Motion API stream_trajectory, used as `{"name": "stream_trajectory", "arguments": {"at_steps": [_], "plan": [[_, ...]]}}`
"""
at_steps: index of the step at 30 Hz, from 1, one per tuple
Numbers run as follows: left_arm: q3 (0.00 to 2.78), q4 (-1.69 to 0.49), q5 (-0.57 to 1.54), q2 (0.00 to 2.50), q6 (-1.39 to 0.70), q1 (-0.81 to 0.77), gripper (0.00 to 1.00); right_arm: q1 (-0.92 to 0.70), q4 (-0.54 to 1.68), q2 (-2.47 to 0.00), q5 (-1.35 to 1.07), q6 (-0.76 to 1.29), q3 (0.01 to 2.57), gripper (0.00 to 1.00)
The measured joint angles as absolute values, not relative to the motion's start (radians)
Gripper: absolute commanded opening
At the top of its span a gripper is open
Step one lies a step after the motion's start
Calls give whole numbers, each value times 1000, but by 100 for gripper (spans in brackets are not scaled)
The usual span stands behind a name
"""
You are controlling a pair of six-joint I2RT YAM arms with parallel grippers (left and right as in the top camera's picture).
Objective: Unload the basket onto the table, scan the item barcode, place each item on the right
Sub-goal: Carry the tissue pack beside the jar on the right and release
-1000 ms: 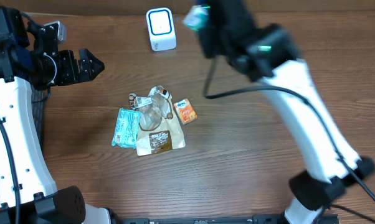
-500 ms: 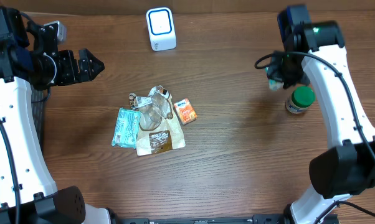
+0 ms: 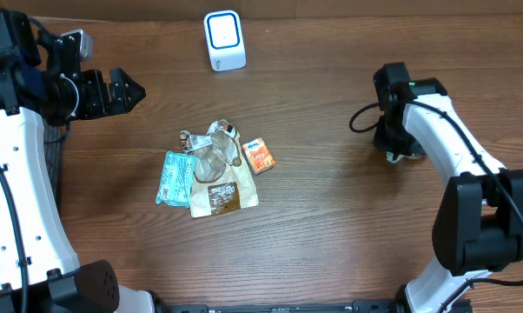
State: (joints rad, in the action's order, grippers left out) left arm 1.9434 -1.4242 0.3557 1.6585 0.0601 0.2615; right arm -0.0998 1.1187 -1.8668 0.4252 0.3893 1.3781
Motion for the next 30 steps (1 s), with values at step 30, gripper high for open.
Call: {"name": "stream_trajectory", "arguments": {"at_steps": [30], "plan": [[1943,-1424,356,1658,60,262,100,-100,850,-1867,575,389,1353,4]]}}
